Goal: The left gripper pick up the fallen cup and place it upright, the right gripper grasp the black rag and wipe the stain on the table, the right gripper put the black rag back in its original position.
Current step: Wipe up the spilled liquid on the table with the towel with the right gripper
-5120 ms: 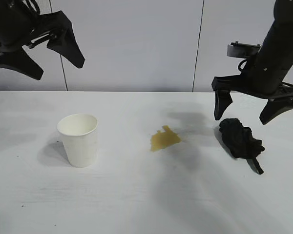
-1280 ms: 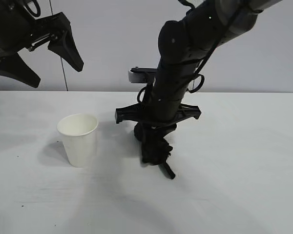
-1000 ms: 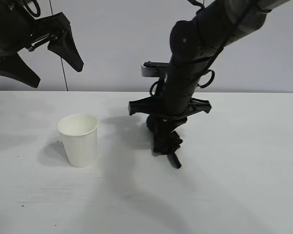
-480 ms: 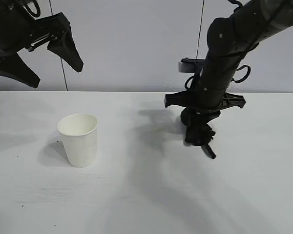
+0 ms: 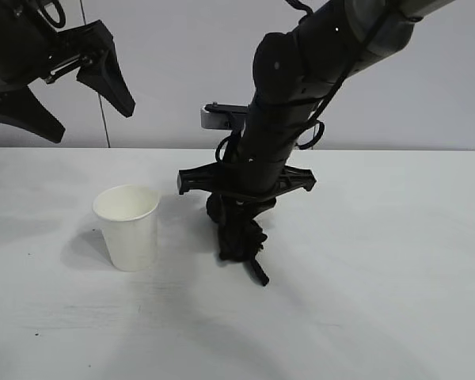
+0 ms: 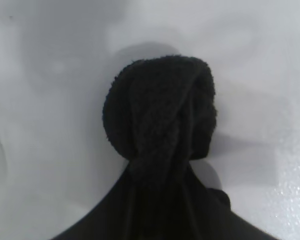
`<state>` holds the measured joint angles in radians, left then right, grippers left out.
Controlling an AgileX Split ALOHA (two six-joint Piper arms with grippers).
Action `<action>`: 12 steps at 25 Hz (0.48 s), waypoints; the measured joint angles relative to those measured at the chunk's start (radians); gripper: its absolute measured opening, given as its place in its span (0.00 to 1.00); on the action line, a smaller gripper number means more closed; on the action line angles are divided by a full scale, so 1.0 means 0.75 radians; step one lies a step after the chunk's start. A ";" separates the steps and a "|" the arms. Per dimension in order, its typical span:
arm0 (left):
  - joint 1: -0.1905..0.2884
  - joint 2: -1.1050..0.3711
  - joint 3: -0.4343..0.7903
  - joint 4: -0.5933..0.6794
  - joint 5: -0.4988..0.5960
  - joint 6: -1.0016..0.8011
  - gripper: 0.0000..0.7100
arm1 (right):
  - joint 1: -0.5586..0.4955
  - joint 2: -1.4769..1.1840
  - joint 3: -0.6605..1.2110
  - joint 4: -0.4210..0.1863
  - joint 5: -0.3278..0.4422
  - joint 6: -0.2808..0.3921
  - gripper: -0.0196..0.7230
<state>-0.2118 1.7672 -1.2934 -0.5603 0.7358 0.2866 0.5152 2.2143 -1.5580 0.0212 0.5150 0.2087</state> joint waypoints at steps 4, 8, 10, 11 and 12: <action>0.000 0.000 0.000 0.001 0.000 0.000 0.98 | -0.076 0.045 -0.063 -0.019 -0.008 0.010 0.19; 0.000 0.000 0.000 0.020 0.000 0.000 0.98 | -0.148 0.077 -0.096 -0.028 0.016 0.019 0.19; 0.000 0.000 0.000 0.021 0.000 0.000 0.98 | -0.182 0.077 -0.099 -0.049 0.024 0.035 0.19; 0.000 0.000 0.000 0.021 0.000 0.000 0.98 | -0.203 0.077 -0.102 -0.063 0.028 0.040 0.19; 0.000 0.000 0.000 0.021 0.000 0.000 0.98 | -0.222 0.077 -0.103 -0.073 0.040 0.041 0.19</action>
<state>-0.2118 1.7672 -1.2934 -0.5448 0.7358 0.2866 0.3489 2.2719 -1.6354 -0.0332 0.5447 0.2396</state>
